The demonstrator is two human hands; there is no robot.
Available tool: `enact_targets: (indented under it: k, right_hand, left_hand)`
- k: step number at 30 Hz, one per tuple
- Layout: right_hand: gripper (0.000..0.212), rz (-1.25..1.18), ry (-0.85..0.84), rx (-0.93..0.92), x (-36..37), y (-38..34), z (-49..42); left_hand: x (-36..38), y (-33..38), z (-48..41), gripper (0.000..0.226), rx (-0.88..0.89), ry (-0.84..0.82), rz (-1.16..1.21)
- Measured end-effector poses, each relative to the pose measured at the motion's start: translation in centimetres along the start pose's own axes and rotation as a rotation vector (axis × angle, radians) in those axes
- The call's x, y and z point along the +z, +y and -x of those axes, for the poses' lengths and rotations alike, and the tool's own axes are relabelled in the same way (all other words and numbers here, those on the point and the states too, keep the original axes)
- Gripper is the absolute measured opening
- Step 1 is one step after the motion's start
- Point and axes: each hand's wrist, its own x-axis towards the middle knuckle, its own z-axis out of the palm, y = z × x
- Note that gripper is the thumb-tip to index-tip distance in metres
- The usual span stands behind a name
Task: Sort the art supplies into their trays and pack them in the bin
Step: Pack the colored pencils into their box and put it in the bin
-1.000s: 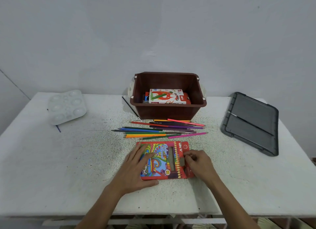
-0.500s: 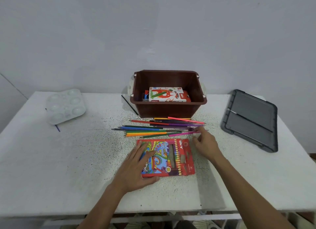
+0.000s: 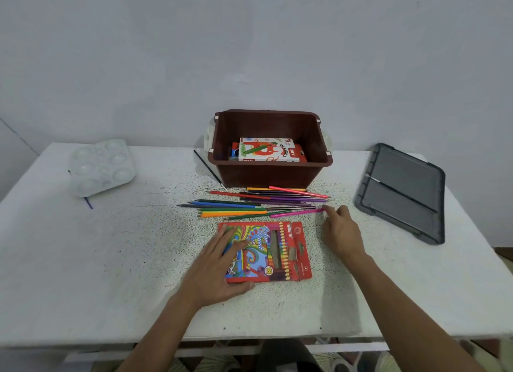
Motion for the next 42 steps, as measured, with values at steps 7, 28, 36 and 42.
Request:
enact_targets:
  k: [7,28,36,42]
  right_hand:
    - [0.011,0.154,0.025,-0.065,-0.3,0.9,0.0]
    - [0.031,0.127,0.022,-0.132,-3.7,7.0,5.0]
    - [0.036,0.139,-0.022,-0.262,-3.2,5.7,7.6]
    - [0.029,0.08,0.094,-0.45,-1.7,3.6,9.5]
  left_hand:
    - [0.1,0.0,0.0,0.089,-0.005,-0.001,0.004]
    - [0.3,-0.1,-0.2,0.09,-0.023,-0.017,-0.027]
    - [0.4,-0.1,-0.2,0.089,-0.02,-0.022,-0.033]
    - [0.4,0.0,-0.3,0.09,-0.039,-0.031,-0.039]
